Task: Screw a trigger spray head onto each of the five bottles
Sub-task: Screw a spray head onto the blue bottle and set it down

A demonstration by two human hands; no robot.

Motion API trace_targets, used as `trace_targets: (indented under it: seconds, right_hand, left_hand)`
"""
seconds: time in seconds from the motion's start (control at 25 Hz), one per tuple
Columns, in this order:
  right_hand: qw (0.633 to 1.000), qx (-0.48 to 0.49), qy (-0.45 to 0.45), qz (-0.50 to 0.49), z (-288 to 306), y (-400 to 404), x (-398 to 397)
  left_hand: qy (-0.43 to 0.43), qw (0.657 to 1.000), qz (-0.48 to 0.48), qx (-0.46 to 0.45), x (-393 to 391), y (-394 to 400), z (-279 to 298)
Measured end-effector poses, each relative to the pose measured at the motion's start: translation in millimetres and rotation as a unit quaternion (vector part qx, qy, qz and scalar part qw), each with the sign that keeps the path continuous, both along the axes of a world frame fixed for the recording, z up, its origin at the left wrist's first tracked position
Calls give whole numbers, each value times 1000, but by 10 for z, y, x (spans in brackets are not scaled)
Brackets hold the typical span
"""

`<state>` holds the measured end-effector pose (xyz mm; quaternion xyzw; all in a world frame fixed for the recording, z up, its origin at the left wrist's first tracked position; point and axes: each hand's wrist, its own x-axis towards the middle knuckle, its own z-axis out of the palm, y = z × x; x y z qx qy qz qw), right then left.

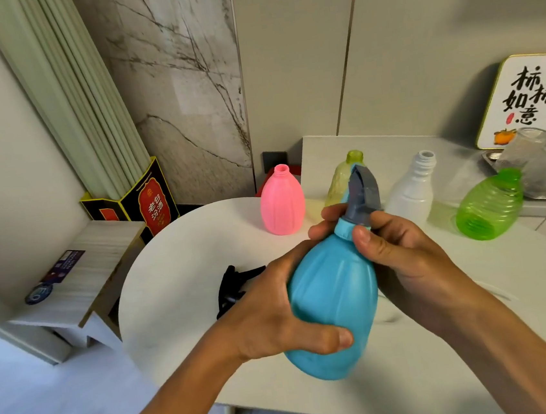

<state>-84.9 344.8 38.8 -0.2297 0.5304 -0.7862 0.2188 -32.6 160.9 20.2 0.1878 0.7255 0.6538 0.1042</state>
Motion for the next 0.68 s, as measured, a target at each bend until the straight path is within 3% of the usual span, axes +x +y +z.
trace_targets:
  seconds: [0.12, 0.32, 0.68]
  right_hand:
    - [1000, -12, 18, 11, 62, 14, 23]
    - [994, 38, 30, -97, -30, -130, 60]
    - [985, 47, 48, -159, -13, -204, 179]
  left_hand:
    - [35, 999, 5, -33, -8, -47, -3]
    - [5, 995, 94, -20, 5, 37, -113]
    - [83, 981, 159, -77, 19, 114, -146]
